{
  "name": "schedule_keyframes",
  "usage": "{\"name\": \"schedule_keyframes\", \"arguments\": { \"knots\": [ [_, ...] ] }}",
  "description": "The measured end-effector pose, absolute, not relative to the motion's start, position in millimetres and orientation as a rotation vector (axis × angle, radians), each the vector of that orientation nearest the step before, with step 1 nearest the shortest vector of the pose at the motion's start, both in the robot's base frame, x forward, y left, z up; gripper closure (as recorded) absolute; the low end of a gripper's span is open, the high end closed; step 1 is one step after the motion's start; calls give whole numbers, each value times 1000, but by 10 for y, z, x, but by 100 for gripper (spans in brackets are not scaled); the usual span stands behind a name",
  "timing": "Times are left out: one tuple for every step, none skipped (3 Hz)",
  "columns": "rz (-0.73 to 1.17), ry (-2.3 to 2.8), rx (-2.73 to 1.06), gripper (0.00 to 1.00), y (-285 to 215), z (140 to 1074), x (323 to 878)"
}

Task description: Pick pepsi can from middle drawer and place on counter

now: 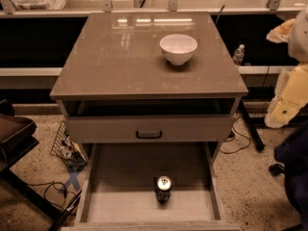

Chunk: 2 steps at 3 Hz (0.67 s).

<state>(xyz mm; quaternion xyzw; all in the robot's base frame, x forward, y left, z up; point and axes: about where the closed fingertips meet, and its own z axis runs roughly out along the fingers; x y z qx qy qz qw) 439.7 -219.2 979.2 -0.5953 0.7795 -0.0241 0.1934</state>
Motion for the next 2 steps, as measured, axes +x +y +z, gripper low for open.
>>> {"name": "schedule_keyframes", "arguments": {
  "knots": [
    [137, 2065, -1556, 0, -2381, 9116, 4324],
    [257, 1951, -1429, 0, -2424, 8609, 4286]
  ]
}}
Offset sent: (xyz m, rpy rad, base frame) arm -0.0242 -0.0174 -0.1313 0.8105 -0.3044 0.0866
